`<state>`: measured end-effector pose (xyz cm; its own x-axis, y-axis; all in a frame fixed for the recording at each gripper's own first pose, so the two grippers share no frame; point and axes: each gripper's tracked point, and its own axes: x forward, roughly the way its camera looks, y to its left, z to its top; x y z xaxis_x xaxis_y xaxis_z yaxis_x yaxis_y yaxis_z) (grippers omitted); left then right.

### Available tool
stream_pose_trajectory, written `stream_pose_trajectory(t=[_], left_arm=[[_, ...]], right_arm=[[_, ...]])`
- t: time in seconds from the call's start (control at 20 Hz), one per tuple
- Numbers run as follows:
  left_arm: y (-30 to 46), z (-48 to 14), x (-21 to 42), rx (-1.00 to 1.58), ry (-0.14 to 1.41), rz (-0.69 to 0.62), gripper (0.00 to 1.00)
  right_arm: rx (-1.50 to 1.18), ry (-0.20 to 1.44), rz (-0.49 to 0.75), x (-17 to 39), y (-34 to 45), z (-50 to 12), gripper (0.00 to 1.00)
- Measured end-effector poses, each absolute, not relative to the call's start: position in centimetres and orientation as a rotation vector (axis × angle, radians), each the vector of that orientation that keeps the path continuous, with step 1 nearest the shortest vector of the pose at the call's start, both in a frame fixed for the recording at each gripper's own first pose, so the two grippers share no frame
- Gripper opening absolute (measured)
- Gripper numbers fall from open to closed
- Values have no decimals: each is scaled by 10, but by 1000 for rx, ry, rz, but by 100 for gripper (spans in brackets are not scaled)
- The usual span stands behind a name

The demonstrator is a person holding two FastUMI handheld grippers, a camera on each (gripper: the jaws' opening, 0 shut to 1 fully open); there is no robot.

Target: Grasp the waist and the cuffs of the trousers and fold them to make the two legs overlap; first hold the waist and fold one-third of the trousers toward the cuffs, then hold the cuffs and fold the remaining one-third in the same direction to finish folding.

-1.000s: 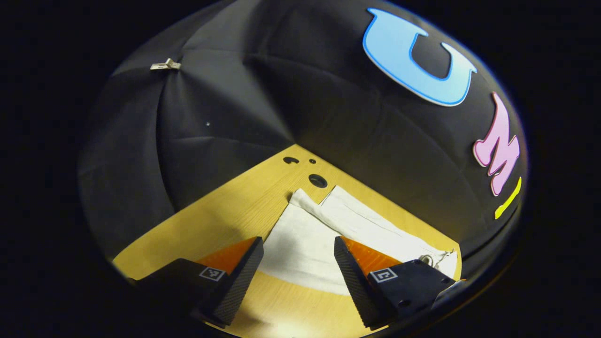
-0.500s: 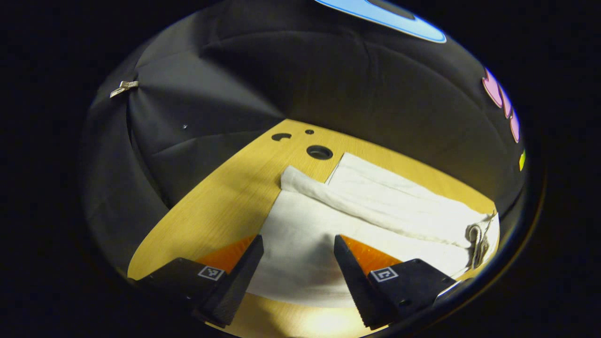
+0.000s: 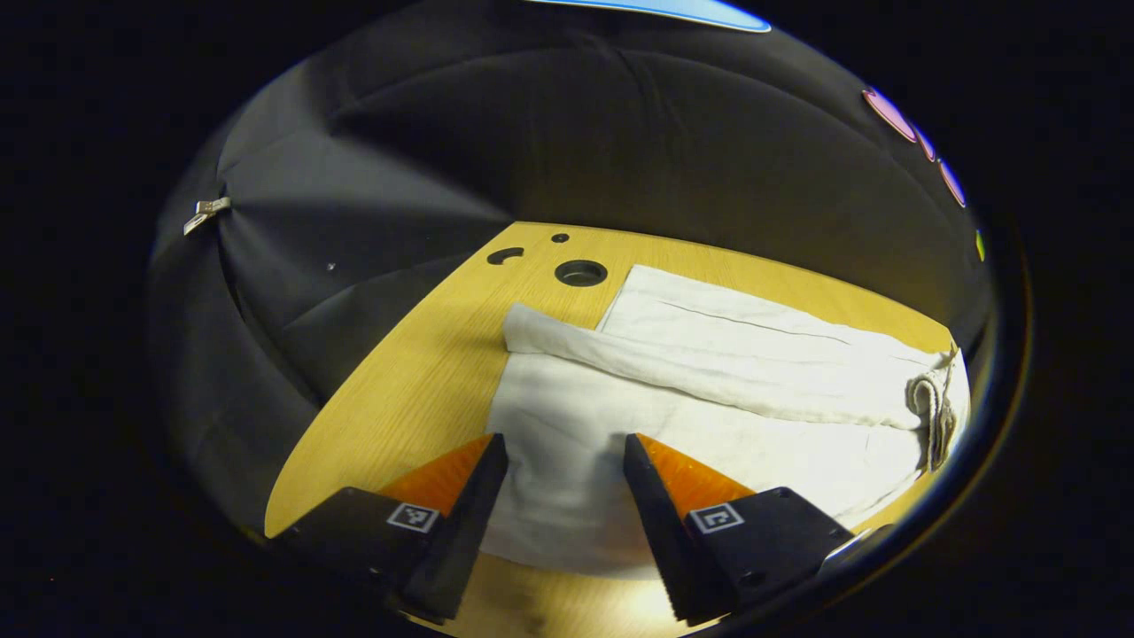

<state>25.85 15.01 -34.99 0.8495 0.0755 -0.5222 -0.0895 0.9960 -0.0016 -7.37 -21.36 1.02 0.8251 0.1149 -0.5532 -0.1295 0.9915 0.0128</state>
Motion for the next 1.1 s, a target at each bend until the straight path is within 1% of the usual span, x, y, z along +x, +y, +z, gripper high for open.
stream_pose_trajectory(t=[0.05, 0.1, 0.15, 0.2, 0.25, 0.35, 0.4, 0.5, 0.55, 0.6, 0.65, 0.7, 0.75, 0.9, 1.1], left_arm=[[147, -351, 260, -15, 555, 72, 78], [144, -351, 260, -3, 564, 58, 70], [141, -352, 260, -1, 570, 44, 60], [138, -353, 259, 1, 577, 37, 56], [135, -352, 260, -7, 578, 26, 47], [133, -350, 260, -17, 582, 28, 32], [131, -351, 258, -18, 584, 26, 29], [127, -353, 258, 5, 590, 34, 20], [127, -354, 257, 38, 600, 40, 14], [126, -353, 257, 95, 611, 39, 12], [123, -352, 255, 150, 626, 30, 7], [118, -350, 252, 172, 633, 11, 6], [109, -349, 251, 150, 637, -10, 6], [98, -345, 254, 41, 608, -9, 5], [89, -307, 246, -107, 534, 10, 5]], right_arm=[[-17, 587, 129, -75, -212, 12, 98], [-9, 587, 129, -76, -209, 12, 98], [0, 588, 127, -76, -208, 13, 98], [10, 588, 127, -77, -206, 15, 98], [14, 585, 126, -78, -205, 17, 98], [14, 583, 112, -80, -209, 19, 98], [15, 583, 104, -82, -212, 23, 98], [8, 570, 88, -86, -220, 31, 98], [-2, 564, 80, -87, -225, 34, 98], [-12, 563, 72, -91, -232, 37, 98], [-21, 564, 59, -94, -240, 39, 98], [-28, 563, 44, -98, -248, 42, 98], [-29, 559, 33, -101, -255, 45, 98], [-28, 546, 7, -109, -273, 53, 98], [-35, 538, 14, -113, -291, 59, 99]])
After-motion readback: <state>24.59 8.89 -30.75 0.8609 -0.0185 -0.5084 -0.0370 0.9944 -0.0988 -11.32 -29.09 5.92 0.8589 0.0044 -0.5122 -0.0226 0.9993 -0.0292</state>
